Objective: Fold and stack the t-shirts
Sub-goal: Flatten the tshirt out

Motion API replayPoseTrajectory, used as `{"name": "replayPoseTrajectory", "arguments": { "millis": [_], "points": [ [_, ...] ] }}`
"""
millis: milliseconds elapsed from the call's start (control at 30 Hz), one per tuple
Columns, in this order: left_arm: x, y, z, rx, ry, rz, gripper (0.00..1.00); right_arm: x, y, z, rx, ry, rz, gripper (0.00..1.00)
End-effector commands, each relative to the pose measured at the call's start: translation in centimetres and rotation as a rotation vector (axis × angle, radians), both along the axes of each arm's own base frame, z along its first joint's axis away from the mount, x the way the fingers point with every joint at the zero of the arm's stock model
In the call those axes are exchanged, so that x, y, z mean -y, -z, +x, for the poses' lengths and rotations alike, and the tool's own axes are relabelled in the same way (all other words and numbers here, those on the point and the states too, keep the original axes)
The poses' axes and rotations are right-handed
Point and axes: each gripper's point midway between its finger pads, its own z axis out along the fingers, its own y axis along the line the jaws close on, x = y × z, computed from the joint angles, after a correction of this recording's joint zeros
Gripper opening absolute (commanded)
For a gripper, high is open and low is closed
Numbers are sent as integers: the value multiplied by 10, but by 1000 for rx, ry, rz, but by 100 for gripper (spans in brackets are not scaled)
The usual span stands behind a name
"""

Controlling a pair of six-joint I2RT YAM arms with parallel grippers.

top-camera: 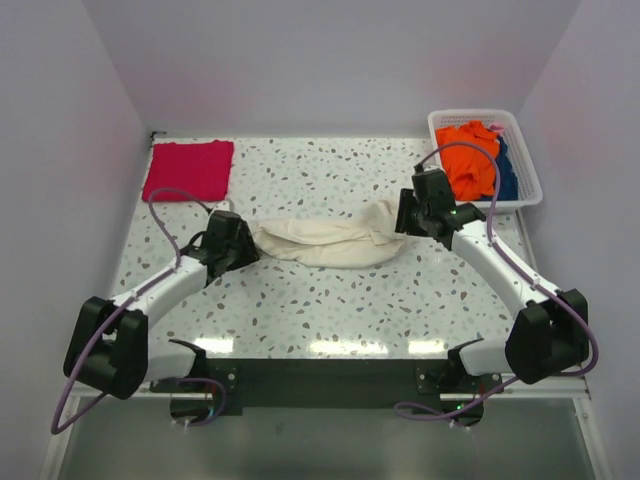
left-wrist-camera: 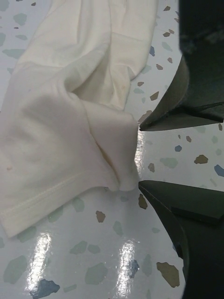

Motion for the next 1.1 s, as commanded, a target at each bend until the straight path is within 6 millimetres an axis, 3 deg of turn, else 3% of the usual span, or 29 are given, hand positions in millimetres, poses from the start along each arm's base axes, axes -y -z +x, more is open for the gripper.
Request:
{"name": "replayPoseTrajectory", "arguments": {
  "millis": [0,233,533,633,933,1067],
  "points": [
    [1,-4,23,70,-31,-13,52,-7,-5,5,33,-23,18,47],
    [3,7,31,50,-40,-5,47,-6,-4,5,34,-25,13,47],
    [-11,16,30,44,-80,61,44,-10,-3,7,32,-33,30,48],
    [-5,17,33,50,-68,34,40,-15,-5,8,33,-44,43,47],
    [7,5,38,79,-28,-14,11,-21,3,8,21,-64,-22,47],
    [10,-15,40,114,-17,-33,0,-13,13,11,8,-43,-82,47]
  ]
}}
